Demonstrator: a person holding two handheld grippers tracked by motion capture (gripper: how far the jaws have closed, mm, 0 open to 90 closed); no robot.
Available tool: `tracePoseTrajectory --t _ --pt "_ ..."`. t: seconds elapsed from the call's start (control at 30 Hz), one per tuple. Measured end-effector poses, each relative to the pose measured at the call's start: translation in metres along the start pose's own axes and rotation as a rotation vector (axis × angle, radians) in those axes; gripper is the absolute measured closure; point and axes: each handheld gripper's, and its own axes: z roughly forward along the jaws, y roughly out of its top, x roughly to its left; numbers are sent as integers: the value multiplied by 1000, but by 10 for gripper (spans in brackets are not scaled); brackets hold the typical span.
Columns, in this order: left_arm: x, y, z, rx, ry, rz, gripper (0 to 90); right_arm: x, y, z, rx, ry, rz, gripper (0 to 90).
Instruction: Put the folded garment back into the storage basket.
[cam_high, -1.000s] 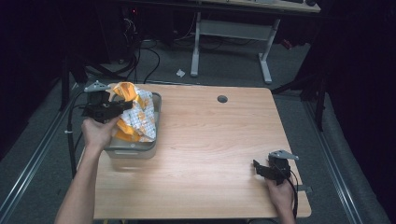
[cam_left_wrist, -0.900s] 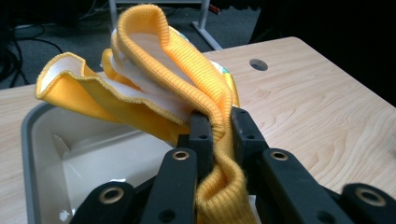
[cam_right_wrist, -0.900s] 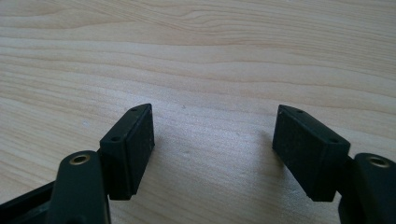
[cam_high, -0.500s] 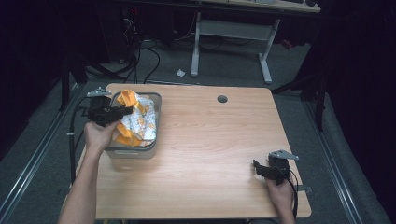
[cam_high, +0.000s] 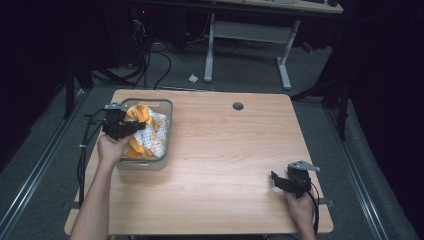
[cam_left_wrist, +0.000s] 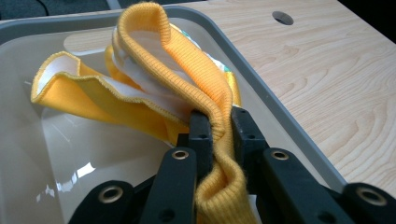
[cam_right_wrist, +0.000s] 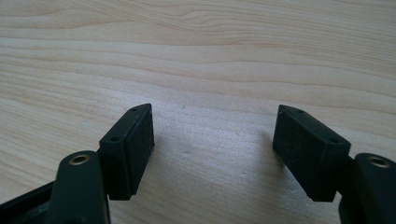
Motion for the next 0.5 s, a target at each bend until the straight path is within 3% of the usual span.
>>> tracePoseTrajectory --t 0.33,0.5 --pt "2 -2 7 93 136 -13 768 0 0 0 0 0 -2 296" --pt "1 -4 9 122 194 -38 598 0 0 0 2 0 -2 297"
